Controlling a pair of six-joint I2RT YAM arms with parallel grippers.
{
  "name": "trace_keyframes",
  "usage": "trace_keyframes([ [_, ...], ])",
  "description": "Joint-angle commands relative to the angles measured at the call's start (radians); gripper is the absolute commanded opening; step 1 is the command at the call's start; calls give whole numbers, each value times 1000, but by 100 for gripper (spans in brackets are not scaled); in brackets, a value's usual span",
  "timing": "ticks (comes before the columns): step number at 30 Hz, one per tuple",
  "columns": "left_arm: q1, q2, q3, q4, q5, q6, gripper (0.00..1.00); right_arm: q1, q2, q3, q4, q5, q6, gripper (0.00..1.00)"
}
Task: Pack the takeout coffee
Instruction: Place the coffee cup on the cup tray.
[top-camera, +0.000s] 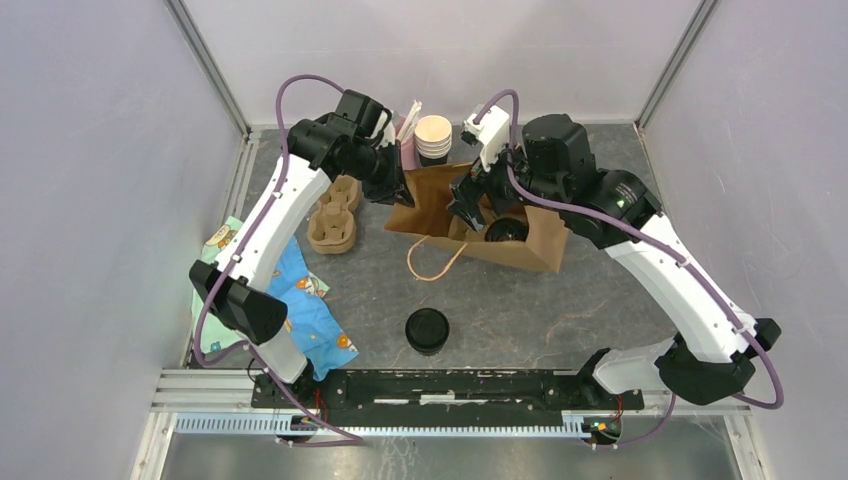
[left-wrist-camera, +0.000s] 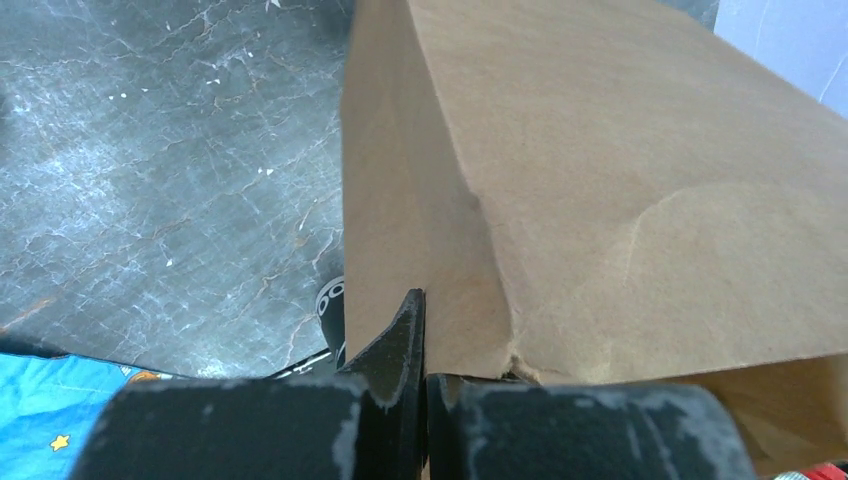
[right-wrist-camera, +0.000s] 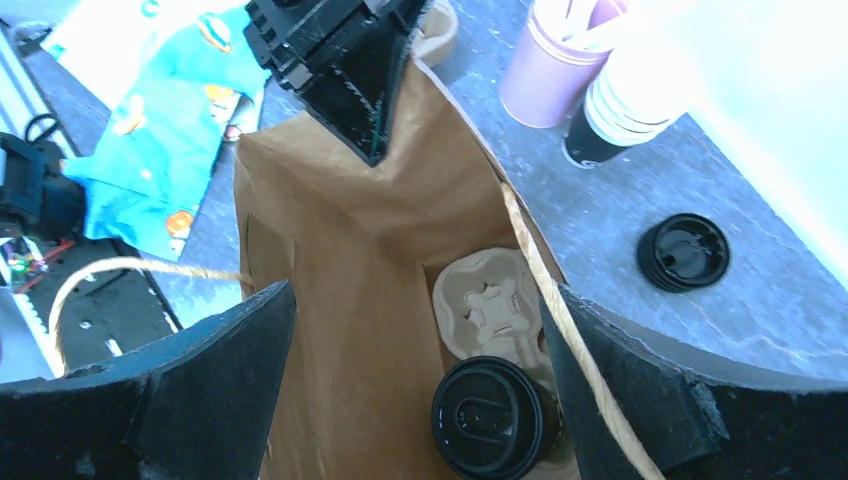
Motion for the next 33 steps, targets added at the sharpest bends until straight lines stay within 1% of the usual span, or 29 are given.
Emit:
trace_keyframes([
  [1, 14, 13, 52, -4, -6, 15, 2, -3, -15, -73, 115, -89, 70, 98],
  [3, 14, 3, 41, 8, 12, 2, 2, 0, -6, -118, 119, -149, 37, 98],
  [5, 14, -7, 23, 13, 20, -9, 2, 1, 9, -135, 124, -166, 59, 98],
  [9, 14, -30, -32, 33, -8, -23, 2, 2, 68, -37, 60, -248, 92, 98],
  [11, 14, -32, -29, 25, -36, -23, 5, 3, 86, -9, 19, -281, 98, 98],
  [13, 14, -28, -12, 7, -60, -20, 9, 2, 82, -19, 16, -313, 140, 98],
  [19, 15, -38, 69, -40, -101, -14, 40, 2, 39, -5, 57, -380, 196, 98],
  [24, 17, -68, 136, -47, -147, -32, 60, 1, 10, -22, 106, -453, 221, 98],
  [27, 20, -101, 141, -18, -175, -35, 65, 1, -15, -60, 145, -462, 238, 98],
  [31, 20, -118, 105, -17, -157, -36, 63, 0, 3, -54, 120, -429, 263, 98],
  [33, 21, -127, 70, -7, -134, -29, 64, -3, 14, -52, 96, -356, 286, 98],
])
